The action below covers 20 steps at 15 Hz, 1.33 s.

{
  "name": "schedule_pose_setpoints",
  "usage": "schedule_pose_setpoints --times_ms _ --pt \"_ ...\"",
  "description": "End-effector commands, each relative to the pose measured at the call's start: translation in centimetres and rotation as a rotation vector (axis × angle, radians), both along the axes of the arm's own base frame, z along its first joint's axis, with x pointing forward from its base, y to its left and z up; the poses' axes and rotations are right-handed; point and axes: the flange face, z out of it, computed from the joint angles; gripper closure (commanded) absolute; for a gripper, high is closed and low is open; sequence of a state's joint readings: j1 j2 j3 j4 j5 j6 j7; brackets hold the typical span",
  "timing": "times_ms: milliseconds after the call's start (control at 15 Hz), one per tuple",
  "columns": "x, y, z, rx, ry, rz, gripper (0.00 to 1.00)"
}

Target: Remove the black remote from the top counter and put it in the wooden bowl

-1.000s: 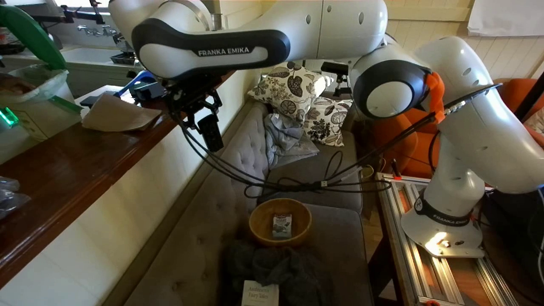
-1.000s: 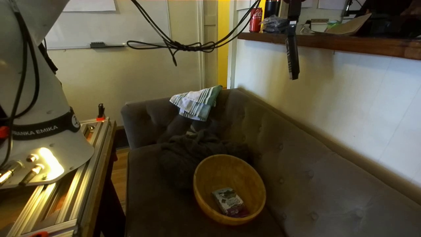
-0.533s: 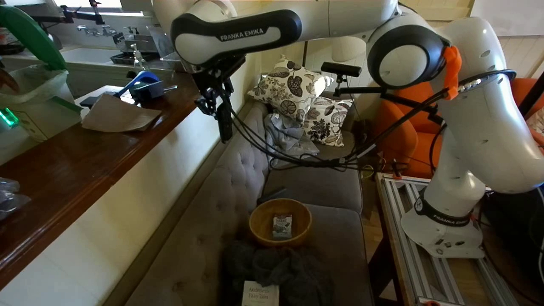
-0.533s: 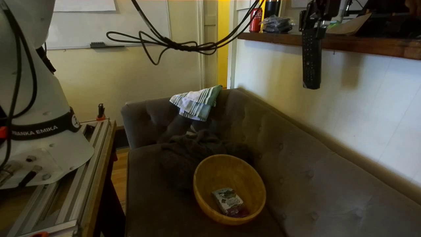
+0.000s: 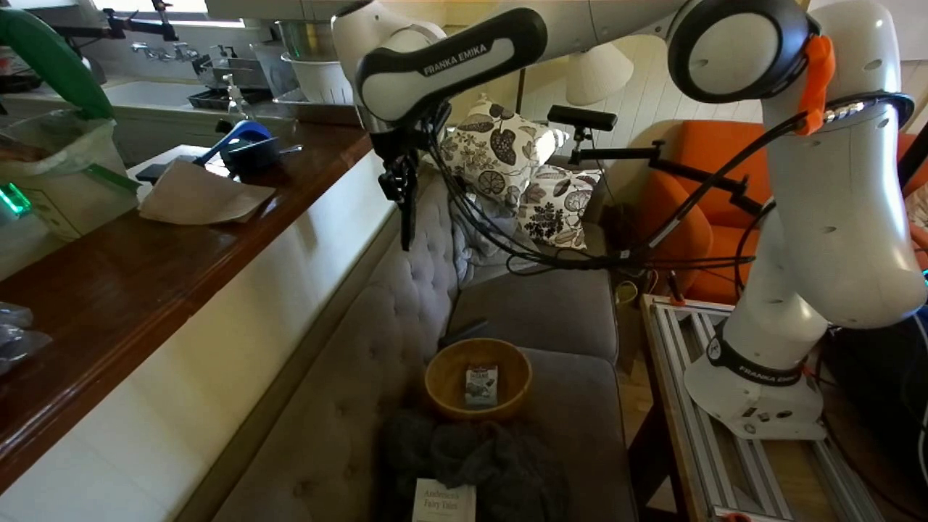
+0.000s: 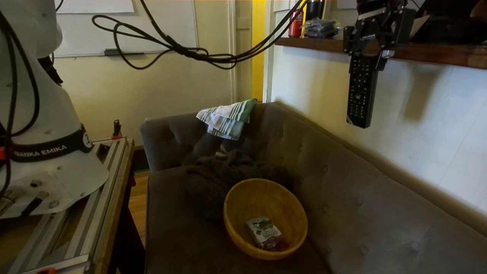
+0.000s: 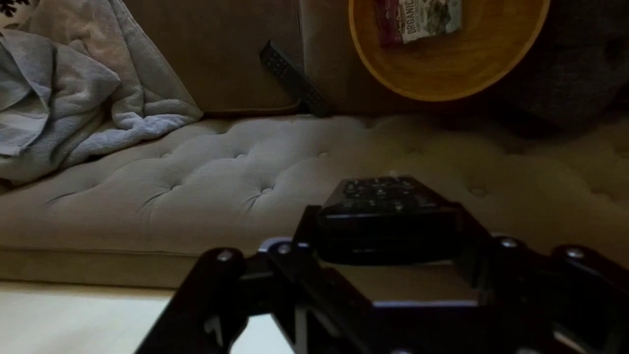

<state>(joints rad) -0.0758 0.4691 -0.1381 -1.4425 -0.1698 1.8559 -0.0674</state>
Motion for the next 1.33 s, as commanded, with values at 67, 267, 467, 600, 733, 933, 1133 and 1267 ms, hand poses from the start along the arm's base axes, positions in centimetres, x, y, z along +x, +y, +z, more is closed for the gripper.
schedule_pose_setpoints --times_ms 67,267,467,600,733,933,1133,1267 --pt "-5.6 -1.6 -1.9 0.156 -0.038 -0.008 0.61" --pt "-8.7 -2.2 -4.7 0.301 -0.079 -0.083 0.61" --pt "-12.3 -2.2 -7.8 0.416 -0.110 -0.150 0.61" --pt "-14.9 -1.9 -9.8 0.466 -0.121 -0.177 0.61" --pt "-17.8 -1.1 -12.0 0.484 -0.101 -0.219 0.61" --pt "-20.6 0.6 -14.6 0.473 -0.021 -0.369 0.61" --pt "-20.4 2.5 -16.3 0.458 -0.029 -0.540 0.61" --pt "-18.6 4.0 -16.9 0.497 -0.054 -0.623 0.61"
